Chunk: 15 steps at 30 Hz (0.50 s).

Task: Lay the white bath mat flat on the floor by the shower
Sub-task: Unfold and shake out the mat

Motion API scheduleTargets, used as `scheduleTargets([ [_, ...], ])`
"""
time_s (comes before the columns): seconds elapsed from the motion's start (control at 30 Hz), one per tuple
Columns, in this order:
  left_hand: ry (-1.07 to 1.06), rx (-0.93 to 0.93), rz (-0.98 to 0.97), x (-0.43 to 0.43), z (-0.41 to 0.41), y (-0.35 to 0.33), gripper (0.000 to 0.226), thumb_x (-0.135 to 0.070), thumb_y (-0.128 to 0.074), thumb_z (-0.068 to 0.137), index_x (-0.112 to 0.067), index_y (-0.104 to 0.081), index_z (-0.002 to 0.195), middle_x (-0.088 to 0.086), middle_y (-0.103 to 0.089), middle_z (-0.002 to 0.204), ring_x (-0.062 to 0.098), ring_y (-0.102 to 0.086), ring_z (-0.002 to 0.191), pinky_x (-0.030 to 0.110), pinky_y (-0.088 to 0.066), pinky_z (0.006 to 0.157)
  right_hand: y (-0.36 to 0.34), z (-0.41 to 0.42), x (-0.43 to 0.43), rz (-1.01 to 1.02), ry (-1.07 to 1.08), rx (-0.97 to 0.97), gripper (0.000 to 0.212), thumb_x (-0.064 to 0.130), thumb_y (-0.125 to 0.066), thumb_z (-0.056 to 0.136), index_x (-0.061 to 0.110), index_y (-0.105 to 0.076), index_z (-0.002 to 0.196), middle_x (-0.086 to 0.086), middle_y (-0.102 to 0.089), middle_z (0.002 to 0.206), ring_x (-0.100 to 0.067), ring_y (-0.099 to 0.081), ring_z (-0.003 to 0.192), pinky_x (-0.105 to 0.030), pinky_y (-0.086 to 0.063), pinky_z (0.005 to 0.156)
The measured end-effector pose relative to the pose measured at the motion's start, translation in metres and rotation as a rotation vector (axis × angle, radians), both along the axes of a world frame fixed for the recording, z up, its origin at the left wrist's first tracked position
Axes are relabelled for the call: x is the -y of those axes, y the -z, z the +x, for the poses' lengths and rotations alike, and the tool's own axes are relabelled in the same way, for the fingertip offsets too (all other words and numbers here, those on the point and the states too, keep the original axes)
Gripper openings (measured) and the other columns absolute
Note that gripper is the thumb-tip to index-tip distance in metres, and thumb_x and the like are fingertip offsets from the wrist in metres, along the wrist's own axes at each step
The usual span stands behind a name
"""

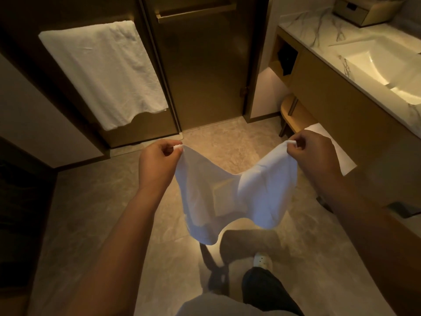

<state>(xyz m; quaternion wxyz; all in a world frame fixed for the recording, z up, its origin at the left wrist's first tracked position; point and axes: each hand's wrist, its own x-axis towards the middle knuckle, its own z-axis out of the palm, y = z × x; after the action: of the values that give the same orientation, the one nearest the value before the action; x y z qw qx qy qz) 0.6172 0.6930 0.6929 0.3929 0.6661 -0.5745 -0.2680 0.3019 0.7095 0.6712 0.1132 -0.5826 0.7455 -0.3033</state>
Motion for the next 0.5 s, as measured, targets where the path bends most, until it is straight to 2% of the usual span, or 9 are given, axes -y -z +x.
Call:
scheduleTargets([
  [0.1, 0.002, 0.026, 0.009, 0.015, -0.032, -0.002, 0.018, -0.021, -0.062, 0.09, -0.021, -0.071, 0.106, -0.014, -0.064, 0.088, -0.004, -0.059, 0.08, 0.019, -0.048, 0.072, 0.0, -0.029, 0.017, 0.009, -0.022, 0.019, 0.025, 0.022, -0.062, 0.089, 0.01, -0.067, 0.111, -0.008, -0.069, 0.101, -0.018, -0.062, 0.089, -0.03, -0.051, 0.079],
  [0.2, -0.013, 0.034, 0.012, 0.034, -0.065, -0.007, 0.017, -0.023, -0.061, 0.091, -0.022, -0.071, 0.104, -0.015, -0.063, 0.085, -0.002, -0.06, 0.081, 0.023, -0.052, 0.073, -0.005, -0.06, 0.042, 0.032, -0.035, 0.02, 0.026, 0.023, -0.062, 0.09, 0.008, -0.066, 0.111, -0.01, -0.069, 0.102, -0.022, -0.063, 0.091, -0.035, -0.053, 0.081],
  [0.4, -0.045, 0.066, -0.012, 0.072, -0.117, -0.013, 0.016, -0.025, -0.06, 0.091, -0.025, -0.071, 0.104, -0.018, -0.062, 0.083, 0.0, -0.061, 0.081, 0.026, -0.055, 0.073, -0.022, -0.109, 0.093, -0.013, -0.092, -0.022, 0.025, 0.022, -0.063, 0.089, 0.008, -0.067, 0.11, -0.011, -0.069, 0.101, -0.013, -0.054, 0.081, -0.026, -0.043, 0.07],
  [0.5, -0.07, 0.101, -0.008, 0.085, -0.129, -0.008, 0.018, -0.027, -0.06, 0.09, -0.025, -0.071, 0.104, -0.013, -0.068, 0.089, 0.0, -0.062, 0.082, 0.029, -0.057, 0.073, -0.02, -0.121, 0.117, -0.006, -0.125, -0.015, 0.024, 0.024, -0.063, 0.089, 0.011, -0.067, 0.108, -0.01, -0.069, 0.101, -0.014, -0.055, 0.081, -0.026, -0.044, 0.07],
])
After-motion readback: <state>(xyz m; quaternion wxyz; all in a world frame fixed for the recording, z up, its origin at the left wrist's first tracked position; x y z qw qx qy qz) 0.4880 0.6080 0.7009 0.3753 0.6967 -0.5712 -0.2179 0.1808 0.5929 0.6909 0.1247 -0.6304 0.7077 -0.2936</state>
